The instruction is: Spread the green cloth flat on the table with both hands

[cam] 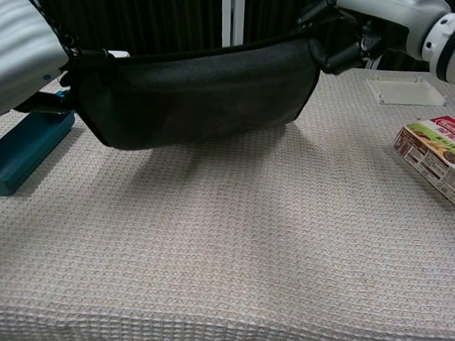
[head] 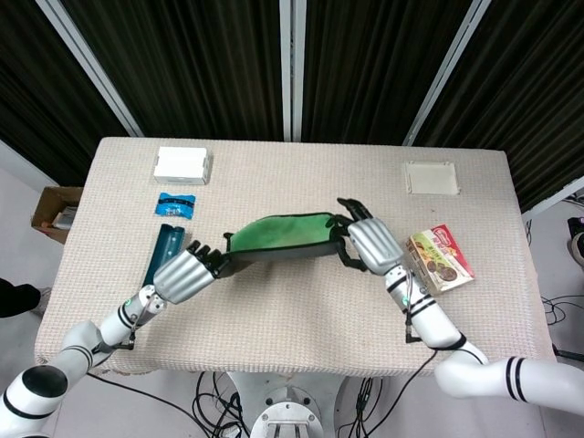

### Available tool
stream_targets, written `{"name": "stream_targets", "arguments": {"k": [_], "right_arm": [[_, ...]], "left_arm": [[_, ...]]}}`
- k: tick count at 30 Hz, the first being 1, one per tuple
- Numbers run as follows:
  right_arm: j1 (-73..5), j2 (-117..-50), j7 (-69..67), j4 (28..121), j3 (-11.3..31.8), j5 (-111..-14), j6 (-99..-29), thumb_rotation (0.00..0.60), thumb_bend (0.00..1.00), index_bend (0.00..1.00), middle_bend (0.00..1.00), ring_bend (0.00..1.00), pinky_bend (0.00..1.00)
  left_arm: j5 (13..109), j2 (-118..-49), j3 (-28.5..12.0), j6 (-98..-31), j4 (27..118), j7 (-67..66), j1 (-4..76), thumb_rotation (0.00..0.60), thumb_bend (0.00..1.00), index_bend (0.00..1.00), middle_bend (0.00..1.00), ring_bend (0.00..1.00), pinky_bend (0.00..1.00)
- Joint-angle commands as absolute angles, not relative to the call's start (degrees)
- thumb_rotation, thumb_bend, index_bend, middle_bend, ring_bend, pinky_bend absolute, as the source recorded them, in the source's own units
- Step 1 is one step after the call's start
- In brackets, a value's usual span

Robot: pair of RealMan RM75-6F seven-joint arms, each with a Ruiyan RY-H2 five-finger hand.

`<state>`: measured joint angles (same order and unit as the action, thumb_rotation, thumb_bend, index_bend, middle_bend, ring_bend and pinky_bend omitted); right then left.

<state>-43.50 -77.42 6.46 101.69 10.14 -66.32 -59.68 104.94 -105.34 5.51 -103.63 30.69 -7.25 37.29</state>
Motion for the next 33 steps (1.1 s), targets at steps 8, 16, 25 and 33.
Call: {"name": "stream_targets", "arguments": {"k": [8,16,25,33], "right_arm": [[-40.9,-71.9,8.4,107.5,3.2,-71.1,-54.3,0.600,0.57,0.71,0.28,0.00,0.00],[-40.5,-71.9,7.5,107.4,1.0,-73.1,-51.2,0.600,0.57,0.71,0.28,0.00,0.00],[-40.3,-68.9,8.6,109.5,-1.4,-74.7,-48.3,0.600,0.57,0.70,0.28,0.00,0.00],[-39.3,-71.1,9.5,107.9,-2.5,-76.1,-48.4,0.600,0.50,0.67,0.27,0.00,0.00]], "left_arm": [[110.0,-104.2,11.2,-101.2,39.0,-15.8,33.1,0.600,0.52,0.74,0.76,0.84,0.94],[110.8,-104.5,12.6,-98.6,41.8,-17.9,30.8,0.600,0.52,0.74,0.74,0.83,0.94],[113.3,-103.9,14.1,-96.4,46.2,-21.6,29.2,0.600,0.52,0.74,0.73,0.82,0.93],[112.8,-103.5,14.1,-92.8,48.0,-23.6,27.8,0.600,0.52,0.67,0.68,0.79,0.92]]}}
